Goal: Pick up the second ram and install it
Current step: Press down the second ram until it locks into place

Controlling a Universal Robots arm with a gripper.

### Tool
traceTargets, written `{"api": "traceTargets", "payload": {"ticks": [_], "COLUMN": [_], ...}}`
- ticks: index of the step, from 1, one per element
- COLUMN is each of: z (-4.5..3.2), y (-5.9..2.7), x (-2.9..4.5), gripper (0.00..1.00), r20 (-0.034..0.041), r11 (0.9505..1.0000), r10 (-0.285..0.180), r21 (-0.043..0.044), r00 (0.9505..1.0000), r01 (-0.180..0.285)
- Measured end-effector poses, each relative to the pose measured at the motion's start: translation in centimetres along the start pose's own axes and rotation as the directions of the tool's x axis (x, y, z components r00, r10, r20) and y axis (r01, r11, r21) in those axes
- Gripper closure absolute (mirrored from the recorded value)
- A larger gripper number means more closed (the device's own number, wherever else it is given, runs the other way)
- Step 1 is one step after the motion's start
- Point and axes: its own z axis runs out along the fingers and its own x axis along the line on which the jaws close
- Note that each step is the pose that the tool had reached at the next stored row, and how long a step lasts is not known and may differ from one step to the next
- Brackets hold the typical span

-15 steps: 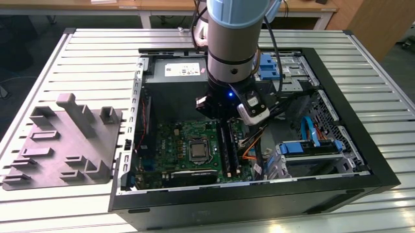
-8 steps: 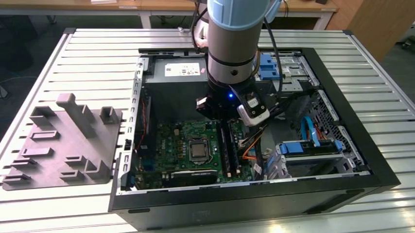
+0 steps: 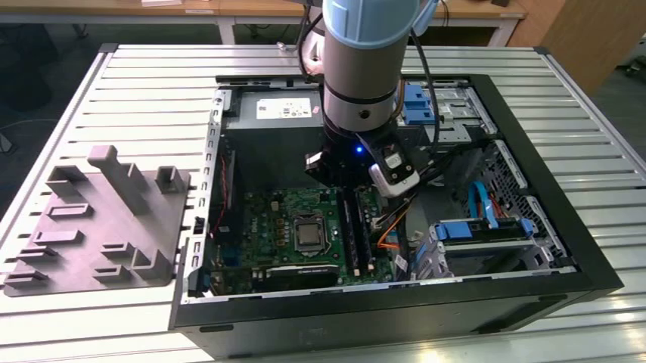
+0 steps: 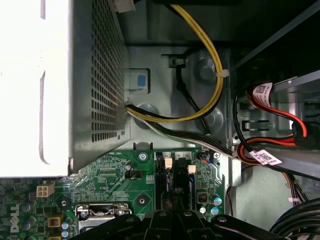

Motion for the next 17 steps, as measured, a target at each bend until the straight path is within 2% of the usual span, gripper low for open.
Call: {"api": "traceTargets", "payload": {"ticks": [17], "z": [0.26], "y": [-0.01], "x": [0.01], "gripper": [0.9], "r20": [0.0], "r11": [1.0], "r10": [0.0], "r21": [0.0], "r00": [1.0], "r01": [0.0]}}
